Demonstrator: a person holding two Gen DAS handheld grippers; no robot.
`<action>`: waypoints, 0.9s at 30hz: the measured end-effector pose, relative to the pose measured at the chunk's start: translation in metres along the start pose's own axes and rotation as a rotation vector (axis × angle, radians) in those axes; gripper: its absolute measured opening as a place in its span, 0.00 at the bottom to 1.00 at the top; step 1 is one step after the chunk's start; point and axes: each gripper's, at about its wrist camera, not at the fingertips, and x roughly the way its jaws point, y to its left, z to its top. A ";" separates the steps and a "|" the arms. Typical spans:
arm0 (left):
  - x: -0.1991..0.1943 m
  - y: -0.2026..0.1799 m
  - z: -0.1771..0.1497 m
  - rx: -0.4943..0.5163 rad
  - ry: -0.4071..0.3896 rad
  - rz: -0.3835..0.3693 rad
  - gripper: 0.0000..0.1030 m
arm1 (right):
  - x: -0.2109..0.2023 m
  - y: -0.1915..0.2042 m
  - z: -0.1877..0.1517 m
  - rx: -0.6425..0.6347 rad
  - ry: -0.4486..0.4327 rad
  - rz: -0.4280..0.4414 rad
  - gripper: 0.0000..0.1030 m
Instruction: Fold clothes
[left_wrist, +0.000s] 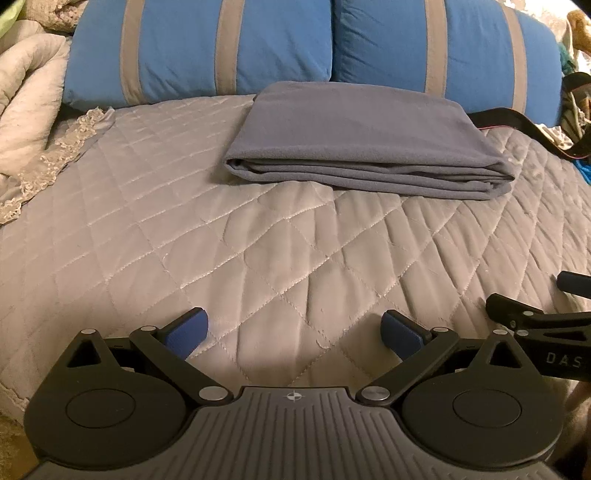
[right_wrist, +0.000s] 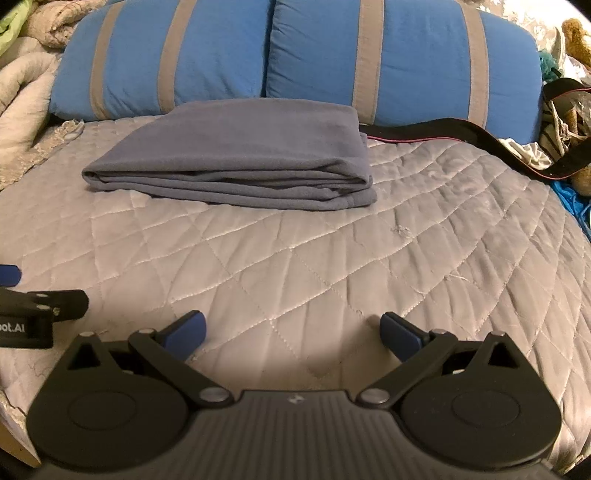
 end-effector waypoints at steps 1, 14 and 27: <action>0.000 0.000 0.000 -0.003 0.002 0.000 0.99 | 0.000 0.000 0.000 0.001 0.002 -0.001 1.00; -0.004 -0.004 -0.005 -0.026 -0.014 0.021 0.99 | 0.001 -0.001 0.003 0.013 0.024 0.000 1.00; -0.008 -0.007 0.002 -0.051 0.124 0.039 1.00 | 0.007 -0.004 0.020 0.048 0.208 -0.004 1.00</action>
